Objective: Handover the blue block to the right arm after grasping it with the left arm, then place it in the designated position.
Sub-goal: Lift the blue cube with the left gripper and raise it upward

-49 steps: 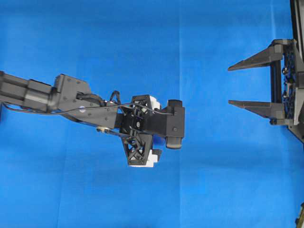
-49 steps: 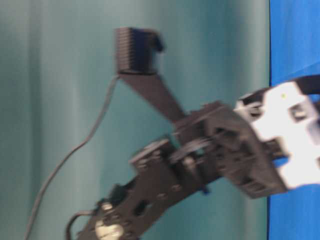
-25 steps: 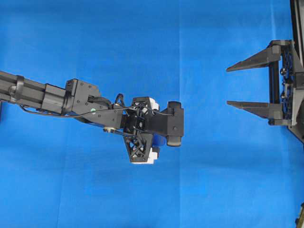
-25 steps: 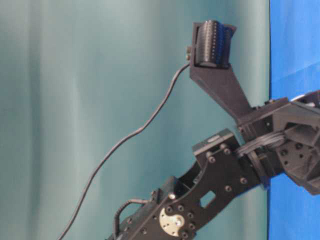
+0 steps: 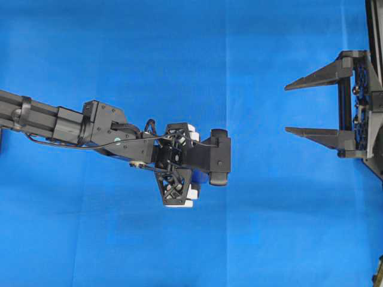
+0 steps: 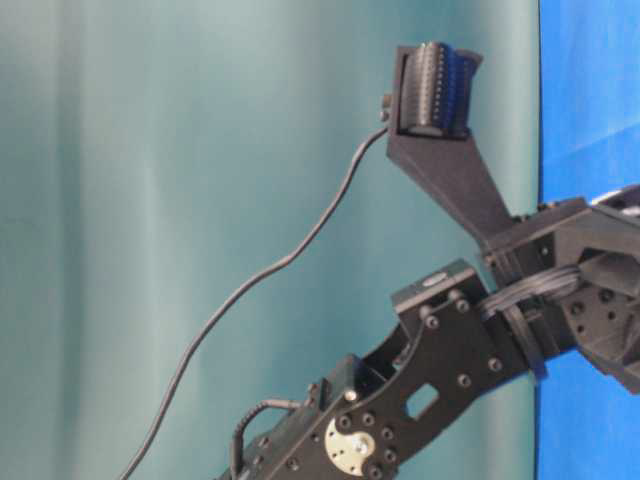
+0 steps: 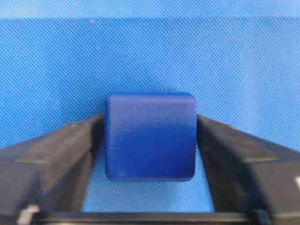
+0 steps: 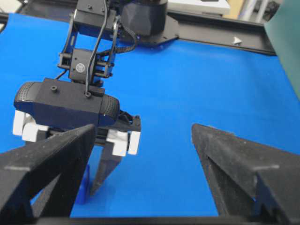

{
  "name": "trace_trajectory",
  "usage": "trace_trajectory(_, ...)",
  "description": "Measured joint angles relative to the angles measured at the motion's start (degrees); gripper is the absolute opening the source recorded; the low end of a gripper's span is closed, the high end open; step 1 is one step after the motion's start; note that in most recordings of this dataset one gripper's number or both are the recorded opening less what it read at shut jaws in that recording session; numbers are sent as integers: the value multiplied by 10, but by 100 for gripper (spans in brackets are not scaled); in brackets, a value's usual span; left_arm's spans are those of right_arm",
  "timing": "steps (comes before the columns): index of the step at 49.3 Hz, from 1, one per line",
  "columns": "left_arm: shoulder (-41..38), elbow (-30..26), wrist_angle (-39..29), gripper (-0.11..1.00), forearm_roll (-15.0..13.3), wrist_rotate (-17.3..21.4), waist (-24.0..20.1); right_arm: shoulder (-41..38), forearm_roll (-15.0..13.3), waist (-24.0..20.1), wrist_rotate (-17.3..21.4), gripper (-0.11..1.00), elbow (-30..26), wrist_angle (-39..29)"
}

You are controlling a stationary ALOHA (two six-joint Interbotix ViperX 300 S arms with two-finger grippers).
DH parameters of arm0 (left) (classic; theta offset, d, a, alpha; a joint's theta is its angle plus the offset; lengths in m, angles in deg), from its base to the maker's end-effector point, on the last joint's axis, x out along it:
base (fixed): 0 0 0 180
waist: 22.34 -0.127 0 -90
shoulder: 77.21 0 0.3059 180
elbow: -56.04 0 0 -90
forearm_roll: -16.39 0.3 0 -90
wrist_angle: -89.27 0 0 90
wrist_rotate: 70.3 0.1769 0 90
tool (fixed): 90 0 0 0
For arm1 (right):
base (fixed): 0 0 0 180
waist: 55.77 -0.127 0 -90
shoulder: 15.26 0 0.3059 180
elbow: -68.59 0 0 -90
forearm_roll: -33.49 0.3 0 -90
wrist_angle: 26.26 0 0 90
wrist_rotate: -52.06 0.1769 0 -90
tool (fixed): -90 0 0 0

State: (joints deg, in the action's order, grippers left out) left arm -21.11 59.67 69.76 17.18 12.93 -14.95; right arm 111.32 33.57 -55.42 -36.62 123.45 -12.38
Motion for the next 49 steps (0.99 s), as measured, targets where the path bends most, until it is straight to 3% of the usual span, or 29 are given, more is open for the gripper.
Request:
trace_trajectory(2, 0, 0, 0, 47, 2, 3, 0, 0, 0, 0, 0, 96, 0, 0)
trace_trajectory(33, 0, 0, -4, 49, 4, 4, 0, 0, 0, 1, 0, 96, -1, 1)
trace_trajectory(49, 37, 0, -51, 49, 4, 6, 0, 0, 0, 1, 0, 96, -1, 1)
